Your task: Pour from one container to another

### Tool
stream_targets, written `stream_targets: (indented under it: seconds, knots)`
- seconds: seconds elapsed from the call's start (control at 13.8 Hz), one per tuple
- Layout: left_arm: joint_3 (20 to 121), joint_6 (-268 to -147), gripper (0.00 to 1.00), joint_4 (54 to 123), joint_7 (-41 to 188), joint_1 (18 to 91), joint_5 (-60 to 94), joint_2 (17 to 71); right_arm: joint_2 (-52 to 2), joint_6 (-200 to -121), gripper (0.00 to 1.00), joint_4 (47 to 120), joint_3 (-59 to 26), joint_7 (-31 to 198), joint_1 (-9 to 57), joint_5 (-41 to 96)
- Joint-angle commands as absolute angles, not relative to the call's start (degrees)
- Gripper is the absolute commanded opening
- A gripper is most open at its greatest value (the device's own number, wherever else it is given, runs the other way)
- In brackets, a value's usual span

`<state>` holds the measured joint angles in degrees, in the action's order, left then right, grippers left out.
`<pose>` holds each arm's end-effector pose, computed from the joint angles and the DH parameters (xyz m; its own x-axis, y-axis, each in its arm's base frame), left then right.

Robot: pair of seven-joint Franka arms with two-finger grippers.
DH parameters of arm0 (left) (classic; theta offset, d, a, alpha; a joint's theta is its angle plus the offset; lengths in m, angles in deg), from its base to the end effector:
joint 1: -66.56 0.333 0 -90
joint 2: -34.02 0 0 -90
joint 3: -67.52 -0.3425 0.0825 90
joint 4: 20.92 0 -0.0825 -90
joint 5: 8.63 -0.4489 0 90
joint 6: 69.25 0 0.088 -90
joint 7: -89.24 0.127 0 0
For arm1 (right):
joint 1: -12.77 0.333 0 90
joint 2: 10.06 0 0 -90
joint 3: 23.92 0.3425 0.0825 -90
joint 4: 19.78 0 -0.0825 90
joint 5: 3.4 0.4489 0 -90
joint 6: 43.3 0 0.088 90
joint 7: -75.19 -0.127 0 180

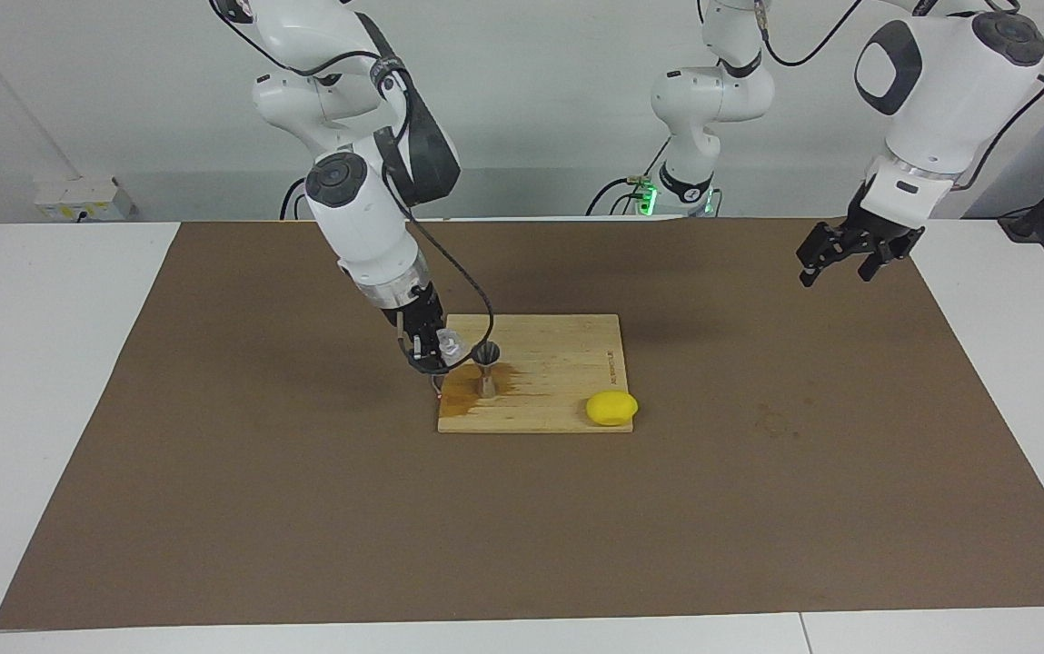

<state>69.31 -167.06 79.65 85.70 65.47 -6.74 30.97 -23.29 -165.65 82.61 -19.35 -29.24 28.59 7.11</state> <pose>0.6077 -0.0347 0.5759 0.9999 0.0160 0.0030 0.0159 -0.9994 0.0313 0.6550 0.2520 0.4136 0.0174 -0.9789 -0.2036 -0.9982 -0.0055 -0.0591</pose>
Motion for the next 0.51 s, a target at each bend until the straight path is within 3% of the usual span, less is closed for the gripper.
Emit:
stream_targets:
  seconds: [0.0, 0.15, 0.44]
  knots:
    - [70.4, -156.6, 1.00, 71.3, 87.3, 66.2, -7.9, 32.4, -23.4, -166.9, 0.00, 82.4, -19.4, -32.6, 30.3, 3.2]
    - [70.0, -152.8, 1.00, 68.2, 87.3, 65.9, -7.8, 32.4, -23.4, -167.0, 0.00, 82.5, -19.4, -33.7, 31.3, 1.4]
    - [66.6, -153.7, 1.00, 69.5, 86.8, 64.4, -7.6, 31.0, -23.4, -166.9, 0.00, 82.6, -19.4, -34.3, 33.5, -4.3]
